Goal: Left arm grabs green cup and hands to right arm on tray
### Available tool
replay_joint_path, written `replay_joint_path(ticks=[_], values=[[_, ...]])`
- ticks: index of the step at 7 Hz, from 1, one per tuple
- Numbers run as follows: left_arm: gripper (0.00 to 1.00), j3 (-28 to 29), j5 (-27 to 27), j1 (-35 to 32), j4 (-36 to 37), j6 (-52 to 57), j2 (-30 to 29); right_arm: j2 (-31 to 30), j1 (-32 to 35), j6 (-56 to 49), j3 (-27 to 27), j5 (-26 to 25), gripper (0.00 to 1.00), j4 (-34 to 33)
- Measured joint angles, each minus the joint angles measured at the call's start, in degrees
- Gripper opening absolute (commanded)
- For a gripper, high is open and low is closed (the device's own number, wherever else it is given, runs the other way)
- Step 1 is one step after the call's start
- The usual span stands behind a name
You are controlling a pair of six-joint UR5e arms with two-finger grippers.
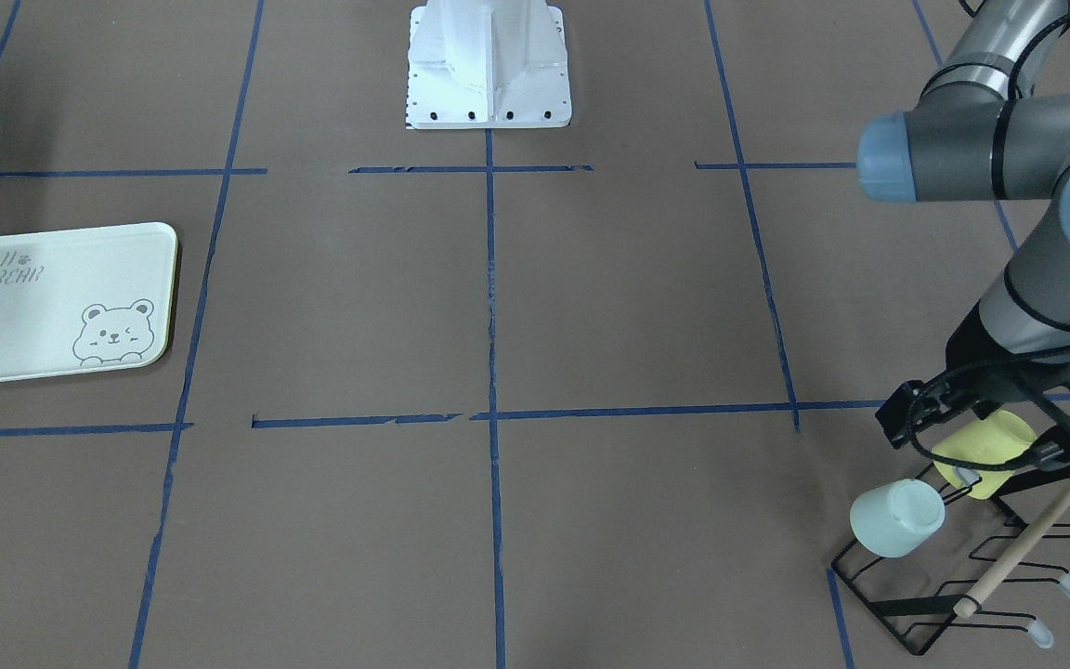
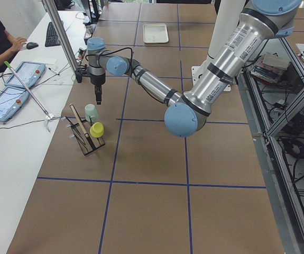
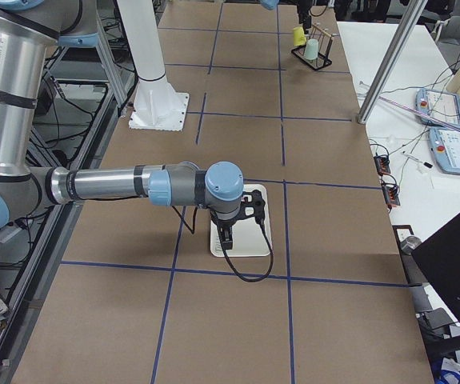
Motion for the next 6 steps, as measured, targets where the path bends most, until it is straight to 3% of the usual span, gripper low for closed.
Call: replay_joint_path(ticks=[3,6], values=[[0.97,11.1,2.4,0.2,-10.4,-0.8,-3.8,0.0,-0.2,0.0,-1.1,0.1,1.0,-0.1],[0.97,15.0,2.9,0.3,-13.5,-0.8,-4.0,0.0,-0.3,0.0,-1.2,0.2,1.0,0.0]])
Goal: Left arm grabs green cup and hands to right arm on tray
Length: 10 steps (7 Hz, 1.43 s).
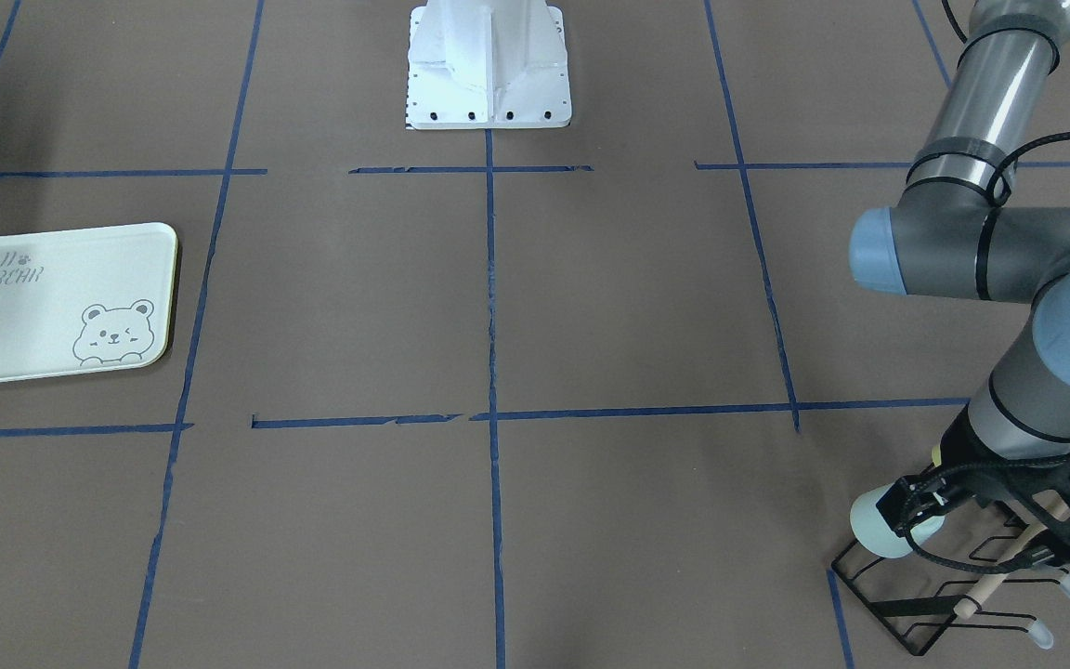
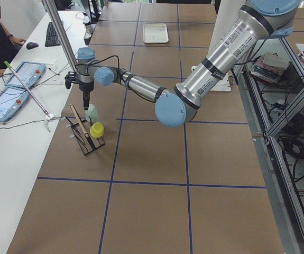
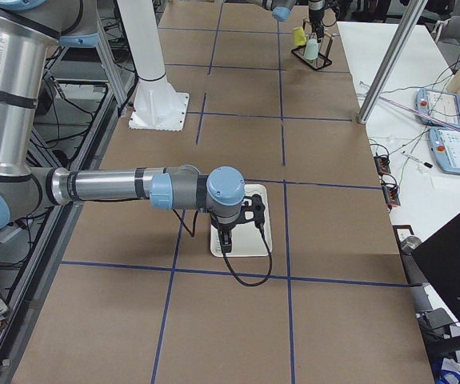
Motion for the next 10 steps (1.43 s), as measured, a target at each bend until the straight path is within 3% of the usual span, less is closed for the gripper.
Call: replay_joint_path(ticks=[10], values=[[0.9,2.9,0.3,2.5,-1.6,0.3,0.3,0.0,-0.1,0.0,-0.1,0.1,1.0,0.0]])
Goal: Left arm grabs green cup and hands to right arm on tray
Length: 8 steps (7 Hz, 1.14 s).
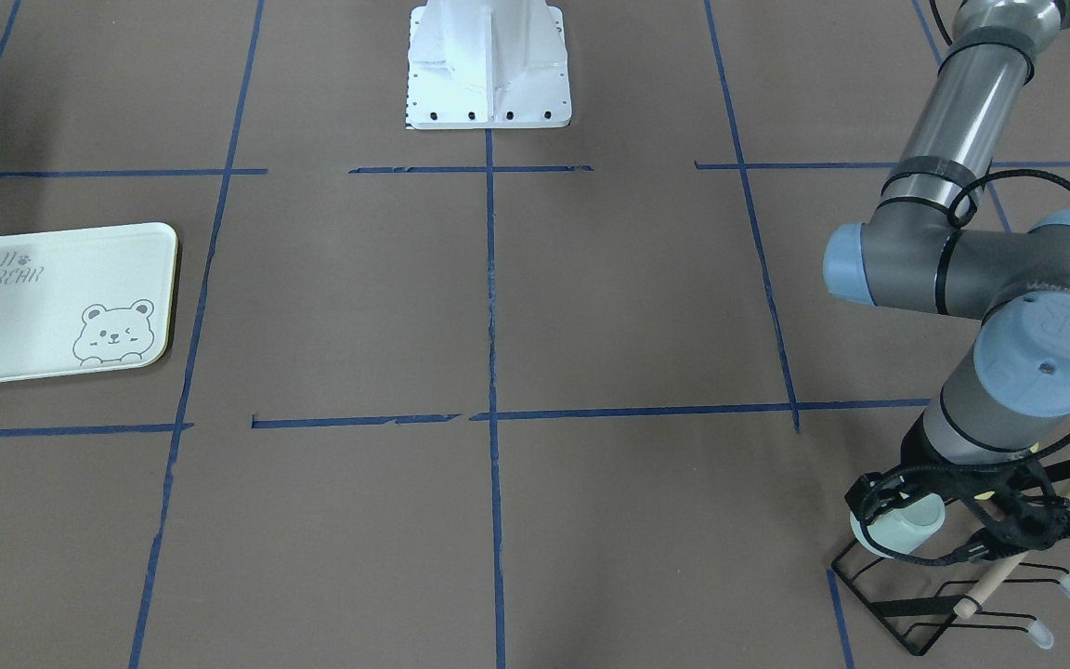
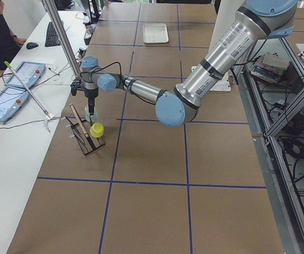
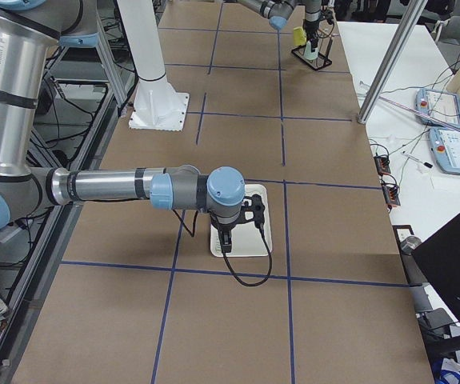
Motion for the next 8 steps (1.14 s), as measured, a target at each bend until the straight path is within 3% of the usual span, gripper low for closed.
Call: replay_joint_path(ticks=[1,2,3,6,8], values=[[0.89,0.0,0.0,-0.2,0.0,0.0,-0.1,0.0,0.0,0.0,0.0,0.0,1.0,0.0],[0.64,0.0,0.1,-0.4,-0.1,0.0,-0.1,0.0,0.0,0.0,0.0,0.0,1.0,0.0],[0.08,0.0,0.1,-0.4,-0.1,-0.1,-0.1,0.0,0.0,0.0,0.0,0.0,1.0,0.0],[0.02,-2.3,-0.1,-1.7,-0.9,0.1,0.6,0.0,0.0,0.0,0.0,0.1,1.0,0.0],[0.02,-16.0,-0.1,-3.3,6.0,0.1,4.7,0.0,-0.2,0.0,0.0,0.0,1.0,0.0]])
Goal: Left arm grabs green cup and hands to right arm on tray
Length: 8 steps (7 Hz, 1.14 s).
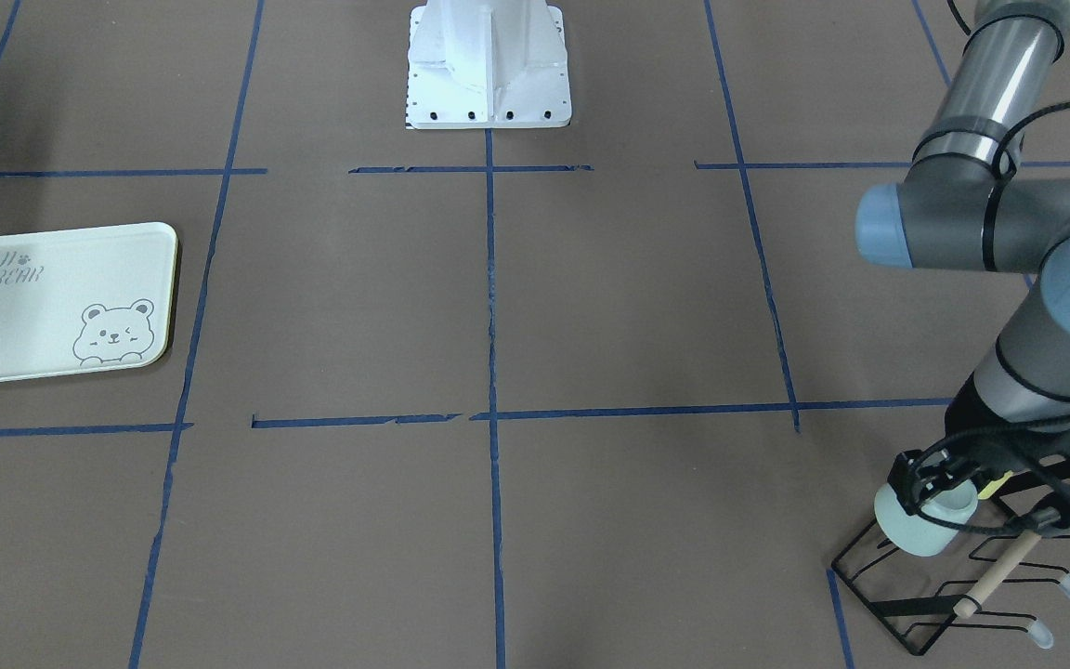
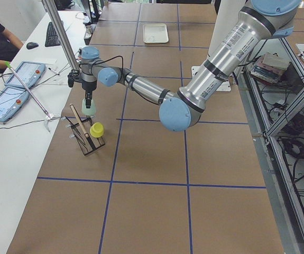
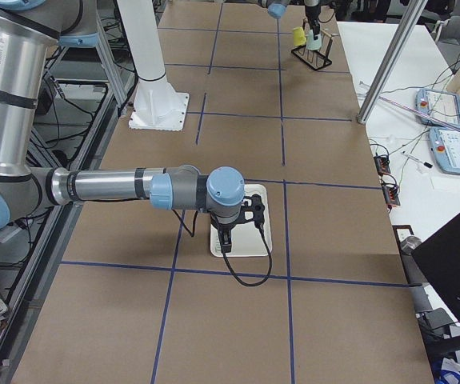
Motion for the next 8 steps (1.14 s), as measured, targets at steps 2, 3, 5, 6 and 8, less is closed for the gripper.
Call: replay_joint_path(ticks=[2,3,5,6,8], values=[[0.02,-15.1,0.5,-0.7,13.4,0.0,2.3,0.3,-0.5,0.0,-0.3,0.0,1.0,0.1],[0.02,-20.3,0.6,-0.5,18.0,-0.3,2.7,0.5,-0.8,0.1,-0.3,0.0,1.0,1.1],[0.02,-26.5,0.4,4.5,20.8,-6.4,3.1,0.8,-3.1,3.2,-0.5,-0.1,1.0,6.7],[0.02,-28.0,0.3,8.1,20.2,-11.6,3.1,0.9,-4.7,6.2,-0.5,-0.1,1.0,10.1],[0.05,-29.6,0.2,15.0,12.7,-24.6,3.2,2.1,-8.3,15.9,-0.5,0.0,1.0,17.3]])
